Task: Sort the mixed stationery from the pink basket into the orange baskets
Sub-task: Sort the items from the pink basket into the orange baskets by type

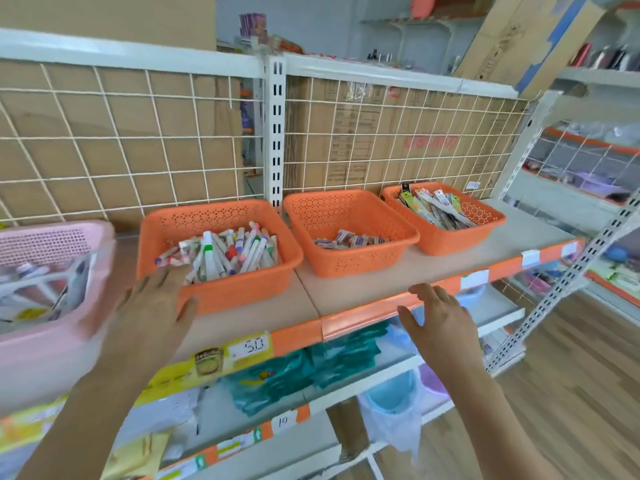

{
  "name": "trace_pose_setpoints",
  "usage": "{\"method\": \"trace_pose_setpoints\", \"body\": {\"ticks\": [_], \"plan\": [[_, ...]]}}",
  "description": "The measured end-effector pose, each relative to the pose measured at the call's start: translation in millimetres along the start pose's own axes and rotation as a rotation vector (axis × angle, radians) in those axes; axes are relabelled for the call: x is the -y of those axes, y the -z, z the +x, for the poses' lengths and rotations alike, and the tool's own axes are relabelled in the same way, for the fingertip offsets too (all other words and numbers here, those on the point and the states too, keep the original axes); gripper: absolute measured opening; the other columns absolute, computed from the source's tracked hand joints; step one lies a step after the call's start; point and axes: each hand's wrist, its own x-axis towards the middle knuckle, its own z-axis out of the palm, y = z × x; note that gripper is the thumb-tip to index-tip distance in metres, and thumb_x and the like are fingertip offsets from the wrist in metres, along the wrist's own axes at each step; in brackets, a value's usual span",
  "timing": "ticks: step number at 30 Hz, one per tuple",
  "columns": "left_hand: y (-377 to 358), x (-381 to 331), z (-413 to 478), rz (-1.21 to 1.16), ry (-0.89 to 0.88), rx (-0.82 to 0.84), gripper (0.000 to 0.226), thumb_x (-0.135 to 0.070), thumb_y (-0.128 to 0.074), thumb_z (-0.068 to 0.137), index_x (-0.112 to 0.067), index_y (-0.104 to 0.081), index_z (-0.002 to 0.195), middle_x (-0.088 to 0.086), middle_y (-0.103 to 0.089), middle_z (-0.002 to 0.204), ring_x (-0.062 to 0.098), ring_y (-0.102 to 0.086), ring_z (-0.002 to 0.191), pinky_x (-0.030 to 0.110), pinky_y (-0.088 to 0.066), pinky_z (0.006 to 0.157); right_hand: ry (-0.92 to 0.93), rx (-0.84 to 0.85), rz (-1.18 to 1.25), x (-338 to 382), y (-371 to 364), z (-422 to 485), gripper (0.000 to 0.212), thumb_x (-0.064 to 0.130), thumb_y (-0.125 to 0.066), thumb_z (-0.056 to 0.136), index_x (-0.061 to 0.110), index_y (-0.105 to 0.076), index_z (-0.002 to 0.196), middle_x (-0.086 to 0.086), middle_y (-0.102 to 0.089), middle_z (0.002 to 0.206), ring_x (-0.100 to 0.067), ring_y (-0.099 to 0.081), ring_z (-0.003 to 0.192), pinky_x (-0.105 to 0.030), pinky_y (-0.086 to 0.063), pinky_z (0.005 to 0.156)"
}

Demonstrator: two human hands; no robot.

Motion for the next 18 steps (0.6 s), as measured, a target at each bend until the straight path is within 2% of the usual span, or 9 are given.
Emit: {"method": "trace_pose_setpoints", "body": {"ticks": [3, 8, 10, 12, 15, 18], "plan": [[16.5, 17.3, -36.0, 0.040, 0.013, -0.026, 0.045, -0.004, -0.076, 0.069, -0.005, -0.062, 0.112, 0.020, -0.064, 0.099, 0.041, -0.063, 0.086, 0.050, -0.049, 0.071, 0.051, 0.035, 0.033, 18.2, 4.4, -17.9, 0.028, 0.018, -0.073, 0.077, 0.008, -0.062, 0.101, -0.010, -0.066, 0.092, -0.037, -0.062, 0.082, -0.043, -0.048, 0.067], [45.8, 60.0, -83.5, 0.146, 0.091, -0.072, 0.042, -0.005, -0.078, 0.069, -0.003, -0.063, 0.108, 0.021, -0.064, 0.096, 0.043, -0.063, 0.079, 0.051, -0.049, 0.066, 0.132, 0.060, 0.107, 62.8, 4.8, -34.7, 0.029, 0.018, -0.073, 0.078, 0.007, -0.064, 0.103, -0.011, -0.067, 0.094, -0.037, -0.062, 0.086, -0.042, -0.049, 0.069], [57.5, 77.2, -98.4, 0.186, 0.115, -0.131, 0.034, -0.009, -0.070, 0.077, -0.001, -0.062, 0.109, 0.021, -0.064, 0.096, 0.043, -0.063, 0.079, 0.051, -0.049, 0.066, 0.171, 0.076, 0.138, 83.5, 3.0, -38.2, 0.030, 0.018, -0.073, 0.078, 0.007, -0.064, 0.104, -0.011, -0.066, 0.093, -0.036, -0.063, 0.086, -0.042, -0.049, 0.068], [68.7, 93.4, -111.2, 0.219, 0.136, -0.170, 0.037, -0.017, -0.061, 0.077, -0.001, -0.062, 0.110, 0.020, -0.065, 0.097, 0.042, -0.063, 0.080, 0.051, -0.050, 0.066, 0.238, 0.092, 0.163, 103.8, -1.5, -39.3, 0.031, 0.016, -0.076, 0.076, 0.006, -0.064, 0.102, -0.012, -0.066, 0.089, -0.037, -0.063, 0.080, -0.042, -0.050, 0.064], [83.1, 114.7, -127.4, 0.252, 0.188, -0.181, 0.037, -0.009, -0.069, 0.077, -0.001, -0.062, 0.112, 0.020, -0.065, 0.098, 0.042, -0.063, 0.081, 0.052, -0.050, 0.067, 0.327, 0.101, 0.202, 133.7, -10.4, -36.6, 0.031, 0.015, -0.078, 0.072, 0.006, -0.064, 0.099, -0.012, -0.067, 0.086, -0.036, -0.064, 0.074, -0.041, -0.051, 0.059], [96.8, 135.2, -137.4, 0.255, 0.259, -0.166, 0.046, -0.004, -0.078, 0.069, 0.000, -0.062, 0.112, 0.020, -0.065, 0.099, 0.043, -0.063, 0.081, 0.052, -0.049, 0.067, 0.364, 0.134, 0.236, 167.4, -18.3, -30.9, 0.031, 0.018, -0.076, 0.075, 0.007, -0.064, 0.102, -0.011, -0.067, 0.093, -0.035, -0.063, 0.082, -0.041, -0.050, 0.067]]}}
